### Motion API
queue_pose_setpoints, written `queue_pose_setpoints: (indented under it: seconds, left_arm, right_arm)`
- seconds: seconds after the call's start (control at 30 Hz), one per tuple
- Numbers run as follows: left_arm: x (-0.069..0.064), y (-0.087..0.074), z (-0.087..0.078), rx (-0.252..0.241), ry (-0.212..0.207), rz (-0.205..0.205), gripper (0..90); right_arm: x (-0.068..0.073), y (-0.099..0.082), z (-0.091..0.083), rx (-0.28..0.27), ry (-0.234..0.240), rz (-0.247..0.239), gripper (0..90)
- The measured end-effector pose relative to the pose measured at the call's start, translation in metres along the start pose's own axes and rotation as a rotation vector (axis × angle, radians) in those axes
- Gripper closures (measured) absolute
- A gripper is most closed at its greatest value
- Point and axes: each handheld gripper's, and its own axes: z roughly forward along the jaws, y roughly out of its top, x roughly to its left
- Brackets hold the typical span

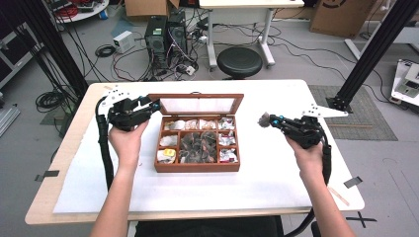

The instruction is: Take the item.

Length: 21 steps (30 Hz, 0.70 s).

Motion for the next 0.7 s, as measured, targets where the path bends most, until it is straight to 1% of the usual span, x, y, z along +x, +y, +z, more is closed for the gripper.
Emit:
queue_pose_setpoints:
  seconds: [0.37, 0.7]
  left_arm:
    - [0.000, 0.000, 0.000, 0.001, -0.001, 0.002, 58.4]
    - [0.000, 0.000, 0.000, -0.002, -0.002, -0.001, 58.3]
  right_arm:
    - [-0.014, -0.006, -0.011, -0.008, -0.034, 0.034, 90.0]
    - [-0.023, -0.012, -0.015, -0.006, -0.050, 0.047, 90.0]
